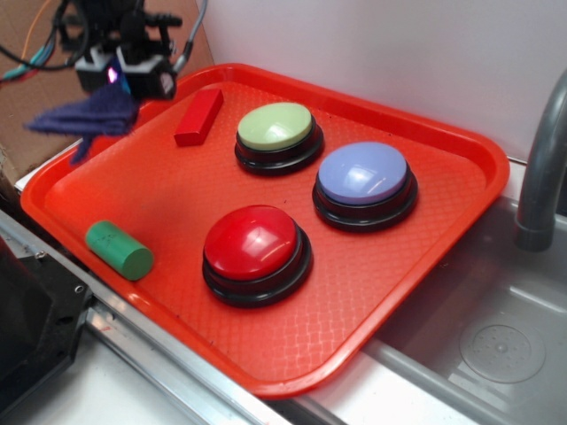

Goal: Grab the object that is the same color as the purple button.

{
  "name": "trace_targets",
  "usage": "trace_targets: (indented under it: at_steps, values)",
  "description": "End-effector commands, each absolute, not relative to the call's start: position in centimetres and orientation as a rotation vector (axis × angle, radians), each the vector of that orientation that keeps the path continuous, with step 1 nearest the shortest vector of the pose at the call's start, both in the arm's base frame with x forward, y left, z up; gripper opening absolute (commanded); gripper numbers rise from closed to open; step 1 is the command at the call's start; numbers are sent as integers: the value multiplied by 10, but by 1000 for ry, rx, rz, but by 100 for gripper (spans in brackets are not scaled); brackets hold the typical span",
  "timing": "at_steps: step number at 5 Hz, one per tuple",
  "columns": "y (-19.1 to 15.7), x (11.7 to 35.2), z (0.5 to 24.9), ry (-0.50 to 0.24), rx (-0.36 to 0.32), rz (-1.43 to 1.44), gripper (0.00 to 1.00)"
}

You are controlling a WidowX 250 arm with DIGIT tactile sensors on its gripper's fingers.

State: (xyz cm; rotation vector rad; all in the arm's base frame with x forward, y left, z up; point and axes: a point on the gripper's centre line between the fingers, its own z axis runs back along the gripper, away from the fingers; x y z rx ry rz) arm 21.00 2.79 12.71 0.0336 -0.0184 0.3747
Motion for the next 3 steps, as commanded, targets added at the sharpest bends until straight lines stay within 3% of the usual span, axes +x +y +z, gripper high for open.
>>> trace_targets:
  at_steps: [1,2,3]
  values:
    - [-1,208,185,-132,37,202,0]
    - [-10,201,195,-121,-3,81,0]
    - [-1,201,187,-65,9,122,0]
